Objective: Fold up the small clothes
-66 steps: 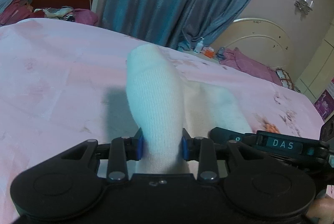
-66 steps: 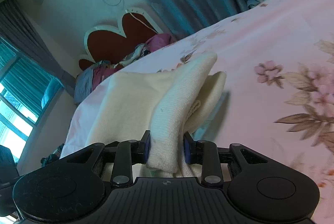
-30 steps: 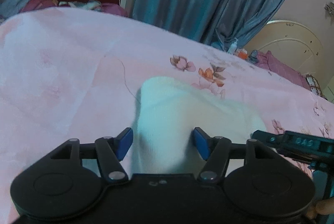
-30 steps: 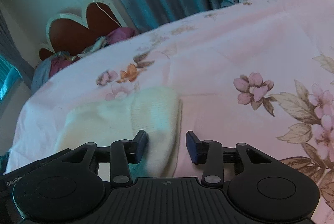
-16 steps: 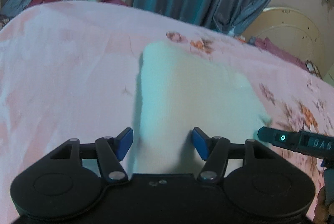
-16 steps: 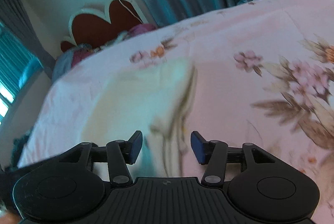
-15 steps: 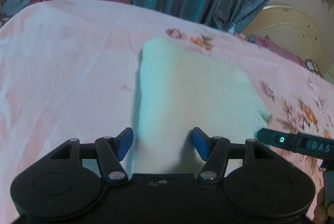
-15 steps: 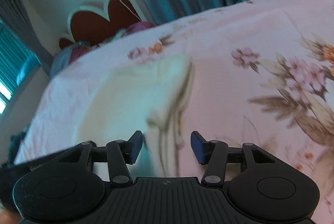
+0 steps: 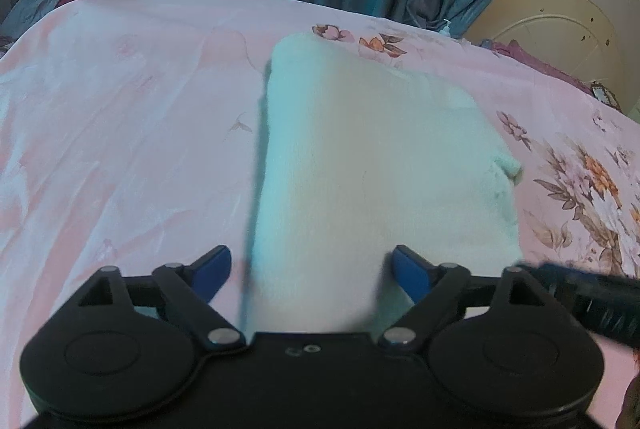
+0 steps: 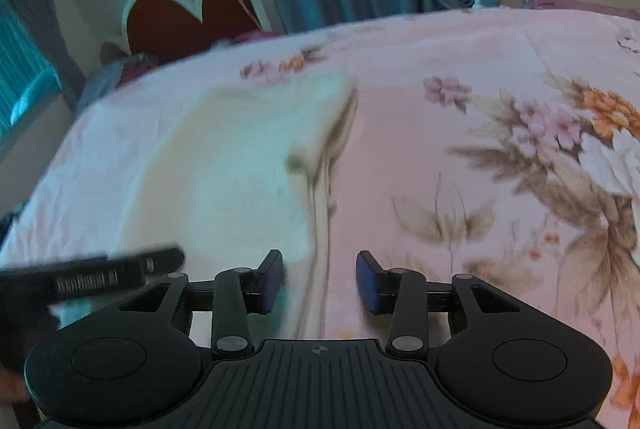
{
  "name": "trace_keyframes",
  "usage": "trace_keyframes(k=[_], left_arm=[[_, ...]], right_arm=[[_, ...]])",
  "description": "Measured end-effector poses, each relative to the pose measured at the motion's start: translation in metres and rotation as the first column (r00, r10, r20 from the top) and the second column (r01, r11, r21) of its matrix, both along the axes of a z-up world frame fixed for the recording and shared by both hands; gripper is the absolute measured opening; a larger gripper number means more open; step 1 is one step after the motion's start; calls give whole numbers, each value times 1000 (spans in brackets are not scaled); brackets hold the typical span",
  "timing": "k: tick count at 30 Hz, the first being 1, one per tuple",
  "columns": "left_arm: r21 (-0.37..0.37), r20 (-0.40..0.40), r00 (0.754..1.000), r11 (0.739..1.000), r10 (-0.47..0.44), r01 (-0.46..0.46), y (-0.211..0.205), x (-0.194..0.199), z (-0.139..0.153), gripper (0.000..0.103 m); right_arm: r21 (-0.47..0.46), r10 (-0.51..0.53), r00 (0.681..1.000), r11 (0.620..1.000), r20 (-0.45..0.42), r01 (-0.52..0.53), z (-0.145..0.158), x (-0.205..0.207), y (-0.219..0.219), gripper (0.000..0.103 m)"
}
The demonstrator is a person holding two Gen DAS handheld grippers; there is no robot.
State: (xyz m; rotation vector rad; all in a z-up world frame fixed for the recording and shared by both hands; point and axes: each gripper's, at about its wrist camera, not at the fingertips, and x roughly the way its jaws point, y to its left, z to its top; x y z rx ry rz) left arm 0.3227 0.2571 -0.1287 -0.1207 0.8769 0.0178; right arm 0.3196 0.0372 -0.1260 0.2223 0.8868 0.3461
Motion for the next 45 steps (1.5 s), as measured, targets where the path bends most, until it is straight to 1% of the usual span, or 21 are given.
trace_keyframes(k=[1, 2, 7, 12, 15, 17, 19, 21, 23, 25, 27, 29, 30, 33, 35, 37, 38, 39, 41, 43, 45], left_arm=[[5, -5, 1000, 1000, 2, -2, -1, -1, -1, 96], [11, -13, 1000, 1000, 2, -2, -1, -1, -2, 103], [14, -18, 1000, 1000, -12, 12, 2, -5, -6, 103], [3, -33, 999, 1000, 4, -4, 6, -10, -6, 103], [-13, -56, 998, 1000, 26, -27, 8, -12, -4, 103], [-23, -63, 997, 999, 43, -44, 9, -12, -4, 103], [-16, -85, 995, 998, 59, -61, 7, -10, -4, 103], [13, -99, 992, 997, 77, -76, 3, -8, -4, 103], [40, -95, 991, 995, 91, -88, -1, -9, -3, 103], [44, -88, 990, 994, 107, -103, -2, -11, -3, 103], [19, -76, 990, 993, 119, -118, 0, -13, -5, 103], [-36, -63, 988, 989, 144, -146, 7, -14, -7, 102], [-40, -61, 987, 987, 150, -153, 8, -14, -8, 103], [25, -53, 990, 991, 130, -129, 0, -13, -6, 103], [60, -47, 992, 991, 120, -117, -6, -16, -3, 103], [77, -49, 993, 992, 106, -102, -11, -19, 1, 98], [84, -46, 994, 992, 94, -90, -13, -21, 4, 93], [93, -43, 995, 992, 89, -84, -15, -25, 8, 91], [101, -28, 996, 991, 88, -85, -18, -36, 20, 92], [88, -6, 996, 992, 90, -89, -20, -51, 33, 93], [86, 12, 996, 993, 84, -85, -23, -70, 48, 97]], right_arm=[[-6, -9, 1000, 1000, -2, 9, -5, -2, -1, 41], [-1, -16, 1000, 1000, -2, 16, -7, -3, -3, 41], [-75, 3, 999, 997, 32, 0, -8, -6, 5, 44], [-82, -13, 999, 996, 36, 16, -11, -7, 6, 46], [-54, -37, 999, 998, 13, 38, -10, -7, 3, 46], [-59, -36, 999, 998, 7, 37, -8, -7, 3, 46], [-67, -35, 999, 997, 9, 36, -8, -7, 4, 47], [-59, -39, 999, 998, 4, 39, -8, -5, 3, 47], [-59, -36, 999, 998, 6, 36, -8, -5, 3, 47], [-61, -31, 999, 998, 13, 32, -8, -6, 3, 48], [-68, -23, 999, 997, 23, 25, -8, -7, 4, 49], [-75, -23, 999, 997, 27, 25, -8, -8, 5, 53], [-76, -26, 999, 997, 27, 28, -7, -8, 5, 54], [-34, -54, 998, 998, 23, 55, -4, -12, 1, 56], [-53, -48, 998, 997, 31, 50, -8, -15, 4, 57], [-89, -45, 998, 995, 39, 48, -7, -15, 6, 63], [-83, -53, 998, 995, 29, 55, -3, -15, 4, 63], [-56, -54, 998, 997, 29, 56, 2, -17, 1, 63], [-32, -51, 998, 998, 46, 52, 13, -25, -2, 63], [-7, -42, 997, 999, 64, 42, 24, -40, -8, 64], [21, -33, 997, 999, 68, 32, 35, -55, -14, 72]])
